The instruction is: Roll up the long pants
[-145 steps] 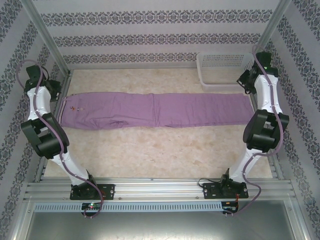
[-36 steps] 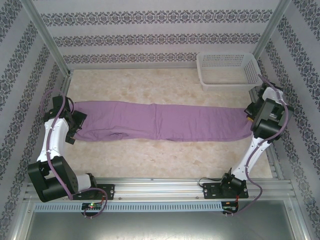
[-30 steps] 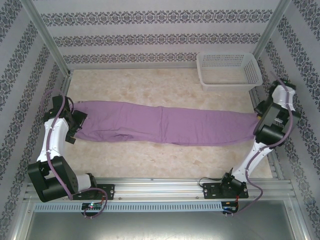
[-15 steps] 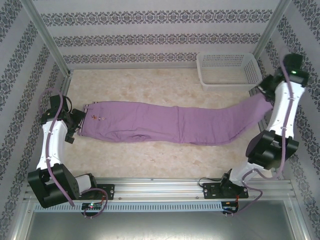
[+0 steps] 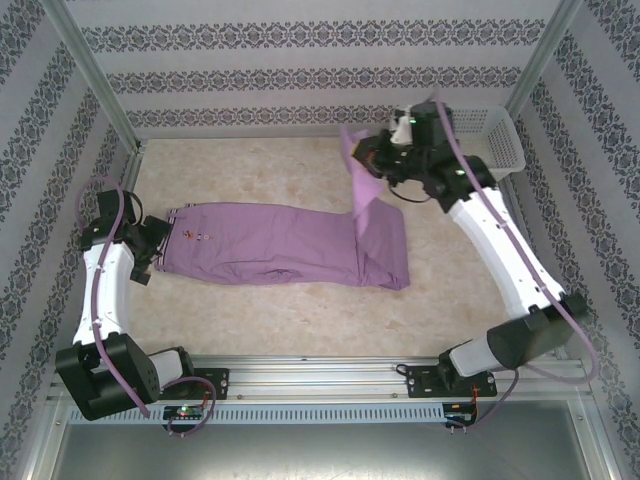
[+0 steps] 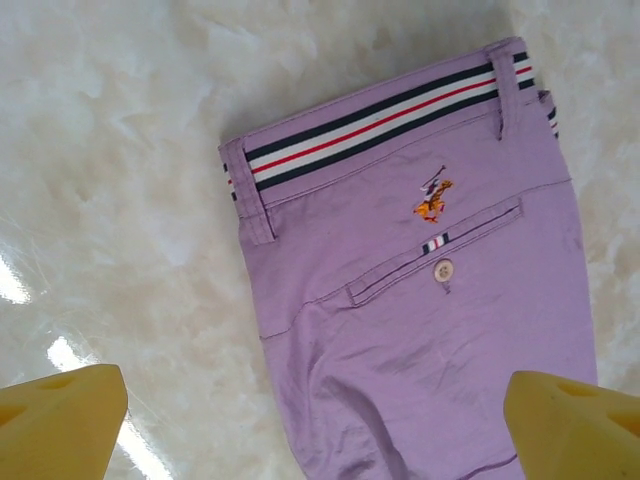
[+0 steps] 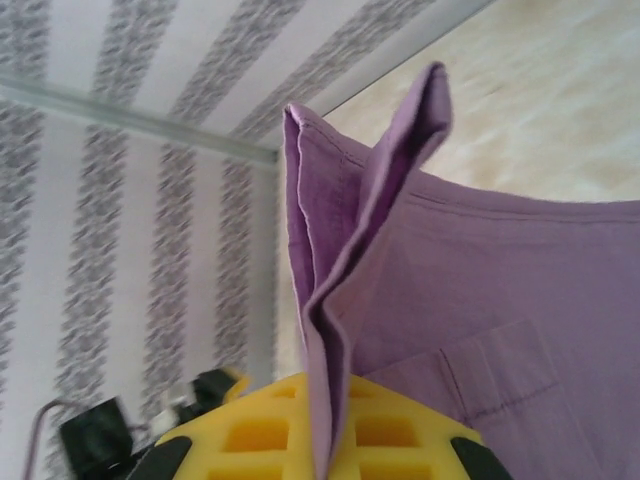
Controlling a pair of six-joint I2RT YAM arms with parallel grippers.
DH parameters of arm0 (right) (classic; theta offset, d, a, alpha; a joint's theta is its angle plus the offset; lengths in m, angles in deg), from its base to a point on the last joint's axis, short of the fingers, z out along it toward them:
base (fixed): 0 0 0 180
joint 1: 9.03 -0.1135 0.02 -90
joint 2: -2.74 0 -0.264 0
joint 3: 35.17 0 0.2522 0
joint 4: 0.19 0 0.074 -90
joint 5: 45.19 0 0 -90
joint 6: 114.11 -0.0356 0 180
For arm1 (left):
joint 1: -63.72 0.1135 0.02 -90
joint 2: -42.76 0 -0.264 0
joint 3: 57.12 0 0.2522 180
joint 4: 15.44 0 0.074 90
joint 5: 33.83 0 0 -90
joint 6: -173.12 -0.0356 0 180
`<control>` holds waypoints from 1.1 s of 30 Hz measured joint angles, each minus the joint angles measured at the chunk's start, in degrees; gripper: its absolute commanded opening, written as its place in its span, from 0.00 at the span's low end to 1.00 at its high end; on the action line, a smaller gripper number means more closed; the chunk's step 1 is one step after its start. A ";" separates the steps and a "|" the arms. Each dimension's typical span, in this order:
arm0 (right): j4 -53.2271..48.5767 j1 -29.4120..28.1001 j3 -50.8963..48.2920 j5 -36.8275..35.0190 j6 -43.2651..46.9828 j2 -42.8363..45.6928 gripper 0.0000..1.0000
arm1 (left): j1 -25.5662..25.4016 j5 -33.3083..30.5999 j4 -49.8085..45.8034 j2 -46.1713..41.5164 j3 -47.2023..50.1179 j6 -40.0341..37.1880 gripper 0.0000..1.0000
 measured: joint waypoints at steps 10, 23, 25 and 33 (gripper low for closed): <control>10.43 -14.84 28.37 1.75 -10.23 -30.88 0.00 | 0.00 0.00 0.13 -0.07 -3.89 0.07 1.00; 16.02 -23.87 55.34 5.07 -20.59 -60.08 0.06 | 0.00 -0.02 0.04 -0.11 -5.07 0.24 1.00; 17.42 -23.71 55.34 5.03 -21.81 -62.62 0.44 | 0.00 -0.02 0.02 -0.15 -5.07 0.24 1.00; 18.91 -23.04 58.99 4.44 -22.60 -71.36 0.98 | 0.00 -0.07 -0.66 -1.22 -5.07 -0.17 1.00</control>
